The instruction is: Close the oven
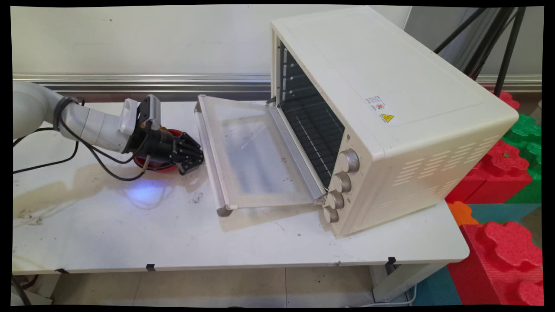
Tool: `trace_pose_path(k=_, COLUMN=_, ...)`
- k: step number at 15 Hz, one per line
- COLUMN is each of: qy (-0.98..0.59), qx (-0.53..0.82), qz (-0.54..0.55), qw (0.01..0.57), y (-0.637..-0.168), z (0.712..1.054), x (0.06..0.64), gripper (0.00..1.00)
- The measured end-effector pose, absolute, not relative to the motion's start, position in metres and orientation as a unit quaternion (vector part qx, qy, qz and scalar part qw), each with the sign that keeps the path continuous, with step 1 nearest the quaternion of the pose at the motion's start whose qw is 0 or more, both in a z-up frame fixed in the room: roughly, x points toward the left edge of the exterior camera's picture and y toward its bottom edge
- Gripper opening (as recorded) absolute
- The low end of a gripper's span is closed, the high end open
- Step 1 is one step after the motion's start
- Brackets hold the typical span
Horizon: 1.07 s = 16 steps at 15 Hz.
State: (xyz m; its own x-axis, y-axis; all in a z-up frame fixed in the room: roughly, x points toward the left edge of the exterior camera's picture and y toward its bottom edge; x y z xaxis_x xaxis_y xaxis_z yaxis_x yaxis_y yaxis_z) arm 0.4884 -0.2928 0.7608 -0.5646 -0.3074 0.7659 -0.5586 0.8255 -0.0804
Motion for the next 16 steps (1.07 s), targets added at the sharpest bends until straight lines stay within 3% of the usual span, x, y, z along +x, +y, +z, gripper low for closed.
trace_pose_path(k=16, qy=-0.846, qx=0.245, qz=0.185, qw=0.437, y=-0.308, z=0.795, x=0.475, gripper=0.0)
